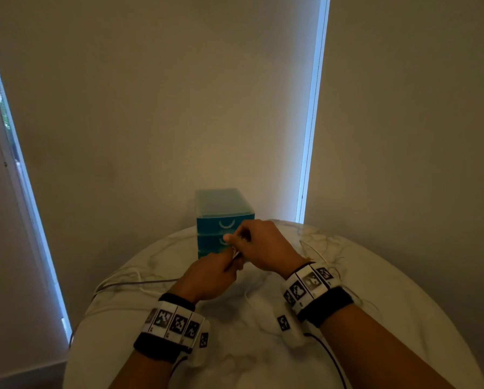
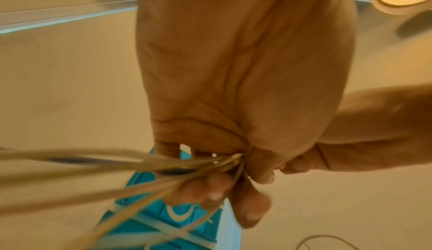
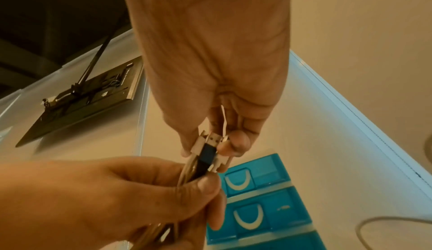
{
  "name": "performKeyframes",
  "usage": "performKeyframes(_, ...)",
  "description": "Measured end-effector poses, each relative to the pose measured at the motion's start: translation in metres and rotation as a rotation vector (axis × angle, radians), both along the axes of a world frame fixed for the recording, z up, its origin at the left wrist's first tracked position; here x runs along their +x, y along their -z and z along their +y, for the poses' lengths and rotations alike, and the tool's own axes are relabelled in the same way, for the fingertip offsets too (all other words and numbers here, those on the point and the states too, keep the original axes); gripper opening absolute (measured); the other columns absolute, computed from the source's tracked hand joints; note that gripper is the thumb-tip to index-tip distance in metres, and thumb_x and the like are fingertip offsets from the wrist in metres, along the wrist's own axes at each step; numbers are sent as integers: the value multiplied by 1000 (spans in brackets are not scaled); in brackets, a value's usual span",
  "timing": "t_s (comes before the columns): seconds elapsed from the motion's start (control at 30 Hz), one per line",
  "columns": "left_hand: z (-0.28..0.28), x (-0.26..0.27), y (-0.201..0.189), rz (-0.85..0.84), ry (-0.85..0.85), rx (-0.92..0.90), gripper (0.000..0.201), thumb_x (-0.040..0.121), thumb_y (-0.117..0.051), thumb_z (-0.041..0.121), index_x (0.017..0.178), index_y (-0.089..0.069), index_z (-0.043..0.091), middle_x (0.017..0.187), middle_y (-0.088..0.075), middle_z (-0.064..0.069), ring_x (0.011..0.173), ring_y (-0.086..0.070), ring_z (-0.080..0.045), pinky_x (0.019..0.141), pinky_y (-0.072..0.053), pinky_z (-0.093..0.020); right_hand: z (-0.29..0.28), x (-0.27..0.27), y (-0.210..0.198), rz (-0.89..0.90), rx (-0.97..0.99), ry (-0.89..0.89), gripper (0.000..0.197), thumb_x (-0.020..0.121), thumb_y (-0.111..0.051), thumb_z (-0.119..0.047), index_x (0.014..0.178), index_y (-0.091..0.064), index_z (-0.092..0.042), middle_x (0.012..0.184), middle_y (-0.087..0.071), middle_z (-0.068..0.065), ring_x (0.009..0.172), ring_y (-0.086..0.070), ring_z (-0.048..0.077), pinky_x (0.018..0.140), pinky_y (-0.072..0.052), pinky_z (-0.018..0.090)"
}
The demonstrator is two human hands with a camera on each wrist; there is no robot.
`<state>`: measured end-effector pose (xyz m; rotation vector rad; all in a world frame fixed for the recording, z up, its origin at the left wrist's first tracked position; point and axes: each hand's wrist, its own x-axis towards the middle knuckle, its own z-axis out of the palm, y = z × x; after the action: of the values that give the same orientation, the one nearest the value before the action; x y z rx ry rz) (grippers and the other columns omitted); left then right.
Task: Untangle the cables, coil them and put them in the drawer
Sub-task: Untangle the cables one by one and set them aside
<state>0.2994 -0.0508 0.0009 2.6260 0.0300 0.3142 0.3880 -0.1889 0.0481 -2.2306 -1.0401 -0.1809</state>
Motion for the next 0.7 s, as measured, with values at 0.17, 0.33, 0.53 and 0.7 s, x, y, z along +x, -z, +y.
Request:
performKeyframes(0.17,-2,4,3,-62,-164,339,37,112,-38,30,148,-46,27,133,-61,-4,122,-51,-28,100,-40,-44,-3,0,3,10,126,-38,33,95,-76,-48,101,-77,-16,95,-76,-1,88,-70,10,81,-58,30)
performKeyframes(0.33,4,5,4,-153,-55,-205,47,113,-42,21,159,-35,24,116,-69,-6,94,-65,-21,82,-51,-37,-24,3,-7,221,78,4,65,101,-47,-70,138,-47,-16,113,-71,5,96,-73,22,86,-63,44)
performKeyframes(0.53,3,10,2,-215,-190,-479,26,113,-44,33,128,-64,23,120,-71,-2,106,-67,-19,86,-51,-34,-52,-4,19,213,-893,26,73,78,-65,-87,87,-80,-17,82,-77,-1,84,-72,17,86,-57,37)
performKeyframes(0.7,8,16,9,-194,-201,-534,30,102,-62,51,123,-72,32,118,-76,7,110,-70,-15,102,-55,-43,-53,-1,31,289,-896,-160,29,89,-82,-43,105,-81,-18,97,-79,-3,84,-69,12,86,-58,32)
